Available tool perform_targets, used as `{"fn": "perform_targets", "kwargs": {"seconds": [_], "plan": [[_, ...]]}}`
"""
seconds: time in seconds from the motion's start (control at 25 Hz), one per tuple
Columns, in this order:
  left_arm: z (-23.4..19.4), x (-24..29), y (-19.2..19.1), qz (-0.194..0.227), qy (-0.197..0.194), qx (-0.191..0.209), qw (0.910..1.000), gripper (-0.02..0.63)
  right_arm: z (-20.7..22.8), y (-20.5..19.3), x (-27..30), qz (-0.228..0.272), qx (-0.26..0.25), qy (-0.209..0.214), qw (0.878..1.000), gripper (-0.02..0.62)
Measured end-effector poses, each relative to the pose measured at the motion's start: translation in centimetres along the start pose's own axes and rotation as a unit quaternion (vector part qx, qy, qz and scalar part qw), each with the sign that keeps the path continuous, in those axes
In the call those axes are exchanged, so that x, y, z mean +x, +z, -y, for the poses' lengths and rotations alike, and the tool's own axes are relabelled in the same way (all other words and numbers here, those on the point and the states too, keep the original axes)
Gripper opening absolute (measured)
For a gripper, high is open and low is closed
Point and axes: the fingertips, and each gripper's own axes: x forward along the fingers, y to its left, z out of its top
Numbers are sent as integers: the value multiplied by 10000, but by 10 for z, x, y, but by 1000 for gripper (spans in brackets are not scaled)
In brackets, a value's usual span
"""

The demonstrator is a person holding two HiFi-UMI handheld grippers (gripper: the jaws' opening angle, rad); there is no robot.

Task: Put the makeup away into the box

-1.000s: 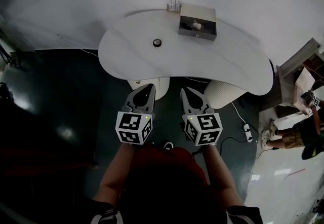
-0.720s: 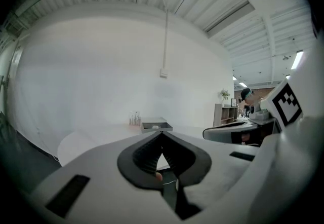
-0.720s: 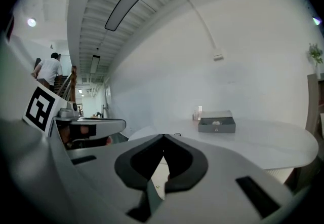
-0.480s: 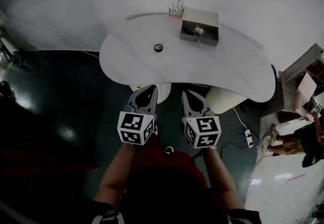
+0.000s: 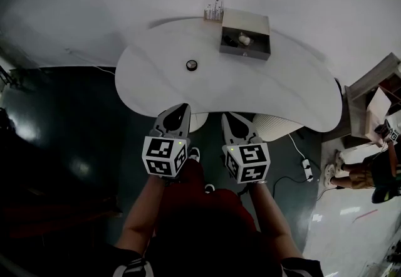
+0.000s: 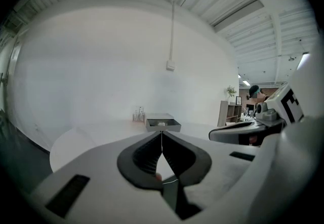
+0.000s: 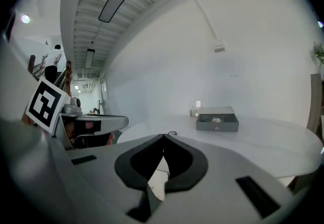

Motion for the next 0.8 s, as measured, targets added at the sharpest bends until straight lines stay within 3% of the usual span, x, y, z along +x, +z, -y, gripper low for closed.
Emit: {"fn": "perform_targets", "kwargs": {"seconds": [0.8], "plan": [[-95,124,-16,-710,-234,-187,9970,23,44,15,132,-491,214,-400,9978,14]]}}
